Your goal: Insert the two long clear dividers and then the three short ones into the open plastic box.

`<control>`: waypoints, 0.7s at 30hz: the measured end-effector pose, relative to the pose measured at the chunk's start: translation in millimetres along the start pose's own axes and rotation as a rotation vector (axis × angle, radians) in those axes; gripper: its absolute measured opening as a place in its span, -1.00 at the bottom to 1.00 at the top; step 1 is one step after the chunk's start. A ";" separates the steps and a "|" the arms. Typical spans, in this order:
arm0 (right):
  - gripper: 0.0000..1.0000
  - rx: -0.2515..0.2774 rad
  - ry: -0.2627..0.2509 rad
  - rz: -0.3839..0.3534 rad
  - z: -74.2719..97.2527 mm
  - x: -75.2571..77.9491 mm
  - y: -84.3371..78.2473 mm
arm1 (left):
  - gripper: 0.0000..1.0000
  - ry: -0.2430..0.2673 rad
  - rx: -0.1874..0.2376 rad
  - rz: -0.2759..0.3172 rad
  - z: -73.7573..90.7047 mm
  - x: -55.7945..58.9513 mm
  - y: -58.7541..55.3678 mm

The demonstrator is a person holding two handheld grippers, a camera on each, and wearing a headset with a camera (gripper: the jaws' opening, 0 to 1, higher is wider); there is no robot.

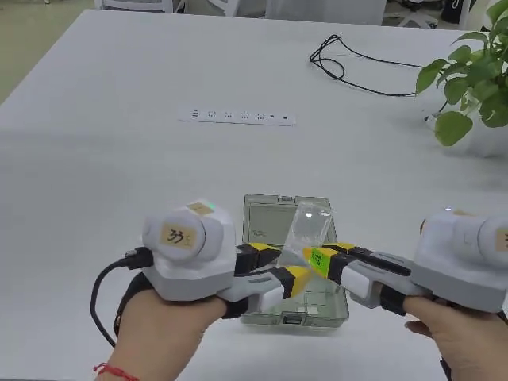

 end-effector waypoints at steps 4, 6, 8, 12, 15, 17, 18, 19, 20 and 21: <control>-0.82 -0.006 -0.010 -0.008 -1.1 1.2 -1.4 | -0.39 0.000 -0.002 -0.001 0.0 -0.5 -0.5; -0.84 -0.009 -0.021 -0.029 -1.2 1.5 -2.6 | -0.39 0.001 -0.006 -0.006 0.2 -0.9 -0.9; -0.85 0.002 -0.034 -0.047 -1.5 1.3 -1.3 | -0.39 0.003 0.000 0.002 -0.1 -0.8 -0.2; -0.86 0.006 -0.051 -0.071 -1.8 0.8 -1.0 | -0.38 0.000 0.006 -0.010 -1.0 -0.6 0.2; -0.87 0.007 -0.054 -0.075 -1.8 0.4 -0.3 | -0.38 -0.006 0.012 0.003 -1.0 0.0 0.7; -0.87 0.006 -0.053 -0.076 -2.0 0.0 -0.2 | -0.38 -0.007 0.012 -0.007 -0.6 -0.2 1.1; -0.87 0.004 -0.053 -0.077 -2.1 -0.1 -0.5 | -0.37 -0.008 0.012 -0.008 -0.6 -0.2 1.1; -0.87 0.003 -0.054 -0.079 -2.1 -0.2 -0.7 | -0.38 -0.008 0.010 -0.006 -0.6 -0.4 0.7; -0.87 0.001 -0.053 -0.080 -2.2 -0.4 -0.9 | -0.38 -0.008 0.009 -0.005 -0.5 -0.6 0.6; -0.87 -0.001 -0.052 -0.081 -2.4 -0.8 -1.3 | -0.37 -0.009 0.011 -0.006 -0.3 -0.3 0.7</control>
Point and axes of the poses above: the centre of the closed fingertips' face, and the gripper's own axes: z roughly backward along the fingers, x roughly to its right, y roughly out of its top, the point moved 4 cm from there along z, roughly backward along the fingers, and after that the axes turned 8 degrees about x, right-handed, at the moved point
